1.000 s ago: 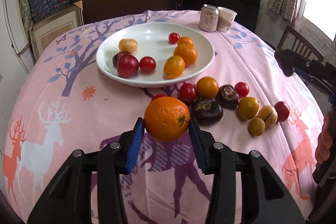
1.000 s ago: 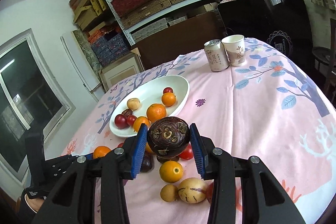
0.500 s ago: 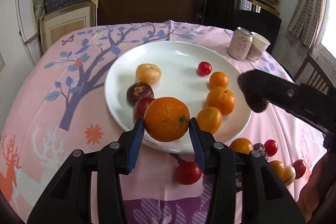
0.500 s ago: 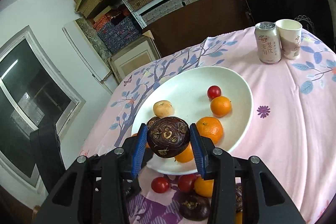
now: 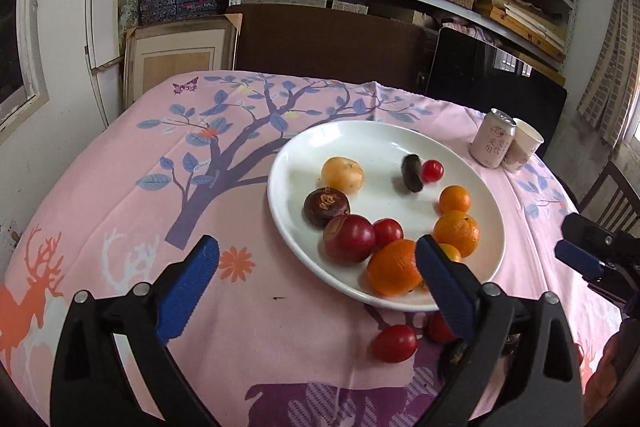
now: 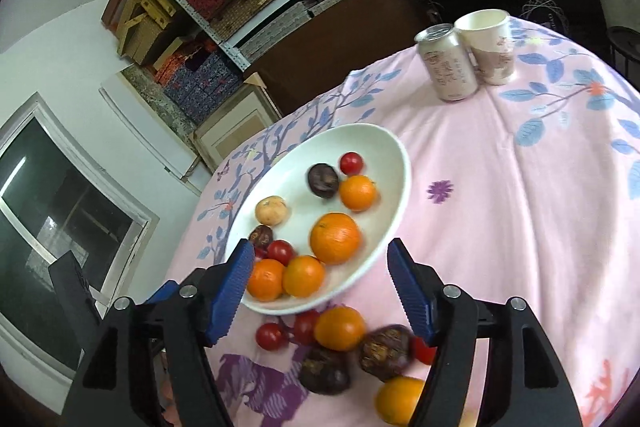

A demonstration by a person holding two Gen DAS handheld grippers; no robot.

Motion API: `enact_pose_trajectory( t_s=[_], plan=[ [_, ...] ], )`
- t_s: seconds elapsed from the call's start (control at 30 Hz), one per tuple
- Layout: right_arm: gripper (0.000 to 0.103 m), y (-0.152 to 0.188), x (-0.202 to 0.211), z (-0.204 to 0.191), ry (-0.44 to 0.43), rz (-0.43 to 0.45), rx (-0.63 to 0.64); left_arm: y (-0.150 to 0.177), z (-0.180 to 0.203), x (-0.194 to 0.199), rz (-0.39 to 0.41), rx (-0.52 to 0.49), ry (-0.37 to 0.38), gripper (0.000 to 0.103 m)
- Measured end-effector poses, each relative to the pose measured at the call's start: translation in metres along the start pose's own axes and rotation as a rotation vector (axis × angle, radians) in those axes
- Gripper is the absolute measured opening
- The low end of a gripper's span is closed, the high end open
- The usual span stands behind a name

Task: Organize fruits
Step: 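Place a tangerine on the plate with the left tool while the right tool places a dark brown fruit, then carry a red plum to the plate with the right tool while the left tool places a cherry tomato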

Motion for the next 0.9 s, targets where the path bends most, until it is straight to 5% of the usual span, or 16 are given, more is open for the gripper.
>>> enact_pose_trajectory(
  t_s=[0.27,0.37,0.73,0.83,0.87,0.9],
  plan=[
    [0.074,0.039,0.064,0.043,0.236,-0.086,0.296,0.028,0.018,0.010,-0.031,-0.086,-0.009,0.097],
    [0.074,0.070,0.070,0.043,0.235,-0.162,0.410,0.037,0.023,0.009,-0.051,-0.090,0.004,0.097],
    [0.072,0.104,0.061,0.067,0.350,-0.268,0.496,0.041,0.021,0.005,-0.077,-0.107,0.012,0.097],
    [0.058,0.103,0.049,0.069,0.349,-0.298,0.519,0.038,0.016,0.007,-0.074,-0.093,0.016,0.097],
    [0.038,0.101,0.047,0.068,0.330,-0.300,0.520,0.037,0.014,0.008,-0.074,-0.089,0.013,0.097],
    [0.038,0.098,0.045,0.069,0.329,-0.305,0.513,0.036,0.012,0.008,-0.075,-0.085,0.010,0.097]
  ],
)
Point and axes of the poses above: each gripper's, at about its wrist camera, not at the fingertips, and x roughly against the way its jaws point, z to its right, y to its underside, the point moved 7 cm from there along -x, roughly the way its jaws point, and after that the axes turned 1 degree about -z, right-handed, at the moved point
